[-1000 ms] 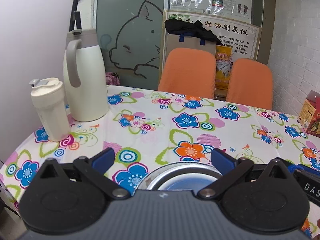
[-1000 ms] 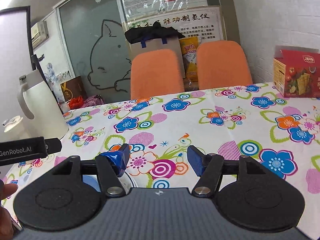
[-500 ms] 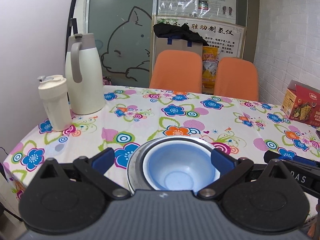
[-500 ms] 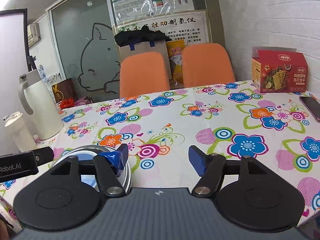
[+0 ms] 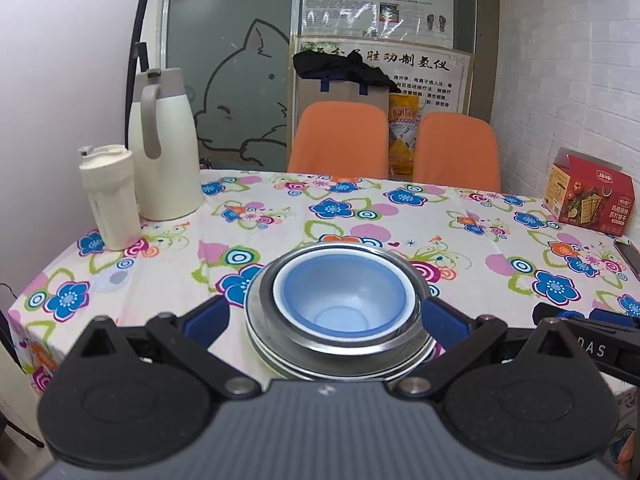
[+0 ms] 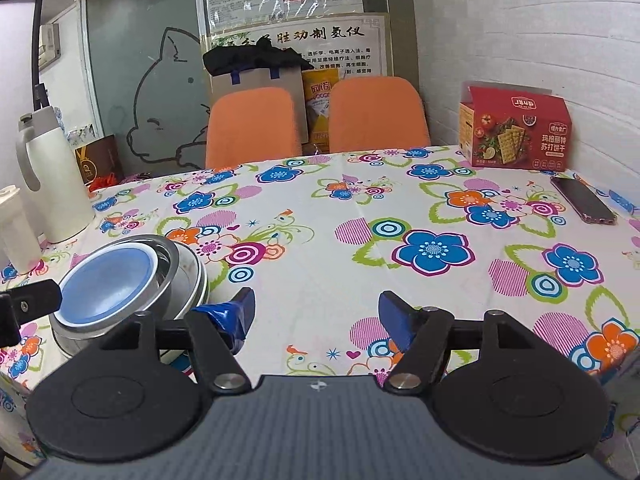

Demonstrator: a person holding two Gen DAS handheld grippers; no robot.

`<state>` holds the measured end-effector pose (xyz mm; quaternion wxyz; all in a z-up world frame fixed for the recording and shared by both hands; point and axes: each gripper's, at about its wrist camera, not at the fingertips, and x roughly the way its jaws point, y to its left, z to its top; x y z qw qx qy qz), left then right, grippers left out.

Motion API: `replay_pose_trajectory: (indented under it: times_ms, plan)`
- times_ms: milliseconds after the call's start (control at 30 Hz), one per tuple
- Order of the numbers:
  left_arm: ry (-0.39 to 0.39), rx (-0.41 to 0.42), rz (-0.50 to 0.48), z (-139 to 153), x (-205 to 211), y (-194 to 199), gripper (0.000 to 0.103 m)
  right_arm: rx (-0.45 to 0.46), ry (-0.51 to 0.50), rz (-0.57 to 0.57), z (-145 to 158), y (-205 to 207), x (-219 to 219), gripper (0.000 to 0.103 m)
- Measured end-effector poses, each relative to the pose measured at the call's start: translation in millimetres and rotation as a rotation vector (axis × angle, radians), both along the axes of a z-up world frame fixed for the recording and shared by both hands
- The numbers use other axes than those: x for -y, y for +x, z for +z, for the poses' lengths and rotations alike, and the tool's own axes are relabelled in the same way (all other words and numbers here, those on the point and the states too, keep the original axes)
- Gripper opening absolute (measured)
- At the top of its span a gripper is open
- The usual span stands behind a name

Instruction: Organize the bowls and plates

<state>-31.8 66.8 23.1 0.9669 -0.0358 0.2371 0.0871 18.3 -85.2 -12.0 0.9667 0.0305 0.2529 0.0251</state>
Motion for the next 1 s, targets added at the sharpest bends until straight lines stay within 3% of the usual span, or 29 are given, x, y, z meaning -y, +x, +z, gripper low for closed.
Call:
replay_pose_trajectory:
  times_ms: [400, 1000]
  plan:
    - [0.025, -0.027, -0.046, -4.5, 17.8, -2.2, 0.102, 0.026, 0.005, 0.015, 6.8, -12.7, 2.5, 0.055]
    - [0.050, -0.029, -0.024, -5.8, 21.0, -2.4, 0.102, 0.055, -0.002, 0.024, 13.8, -24.8, 3.1, 0.056]
